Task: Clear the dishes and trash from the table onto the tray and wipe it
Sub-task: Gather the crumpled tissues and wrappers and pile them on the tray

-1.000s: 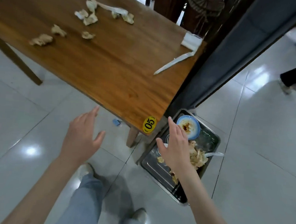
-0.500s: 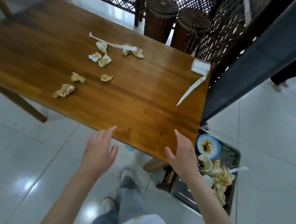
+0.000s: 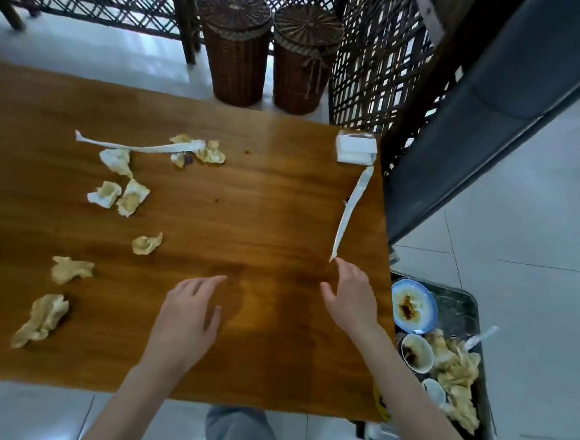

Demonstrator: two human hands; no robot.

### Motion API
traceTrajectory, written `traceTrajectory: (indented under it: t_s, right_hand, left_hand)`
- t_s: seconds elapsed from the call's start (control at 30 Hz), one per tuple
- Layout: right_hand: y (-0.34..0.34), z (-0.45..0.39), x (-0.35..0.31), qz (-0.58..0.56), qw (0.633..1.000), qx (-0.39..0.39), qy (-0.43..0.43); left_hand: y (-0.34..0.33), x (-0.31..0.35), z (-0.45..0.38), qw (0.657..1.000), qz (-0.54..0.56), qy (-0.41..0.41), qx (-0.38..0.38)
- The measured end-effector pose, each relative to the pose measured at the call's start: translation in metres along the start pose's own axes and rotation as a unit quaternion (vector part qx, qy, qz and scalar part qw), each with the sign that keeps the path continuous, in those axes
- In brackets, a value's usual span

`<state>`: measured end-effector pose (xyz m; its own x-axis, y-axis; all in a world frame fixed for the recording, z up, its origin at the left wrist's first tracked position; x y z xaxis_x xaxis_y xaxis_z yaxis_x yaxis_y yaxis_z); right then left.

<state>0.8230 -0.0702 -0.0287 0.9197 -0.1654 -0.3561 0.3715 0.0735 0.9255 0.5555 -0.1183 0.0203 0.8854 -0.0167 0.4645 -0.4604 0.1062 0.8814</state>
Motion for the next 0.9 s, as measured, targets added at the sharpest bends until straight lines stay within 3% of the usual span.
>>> traceTrajectory:
  t_s: [0.4,0.6,0.9]
  right_hand:
    - [-0.018,-0.149,0.018,0.036,0.992,0.073,-0.1]
    - [-0.019,-0.206,0.026,0.081,0.989,0.061,-0.11]
    - [-0.023,-0.245,0.033,0.004,0.987,0.035,-0.155]
  left_hand:
    - [-0.029,-0.007,-0.163,0.999,-0.006,-0.021,-0.025]
    - [-0.046,-0.012,-0.183,0.997,0.004,-0.056,-0.053]
    - [-0.043,-0.033,-0.184,0.997,-0.013,-0.05,-0.055]
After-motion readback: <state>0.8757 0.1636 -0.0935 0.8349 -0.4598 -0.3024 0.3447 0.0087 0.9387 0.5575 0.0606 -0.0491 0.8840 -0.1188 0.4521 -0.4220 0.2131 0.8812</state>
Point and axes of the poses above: each hand's wrist, its own z-axis away from the middle knuckle, its own y-axis out of the back of the hand, x = y × z, the point moved 3 cm from there along -z, towards the middle knuckle
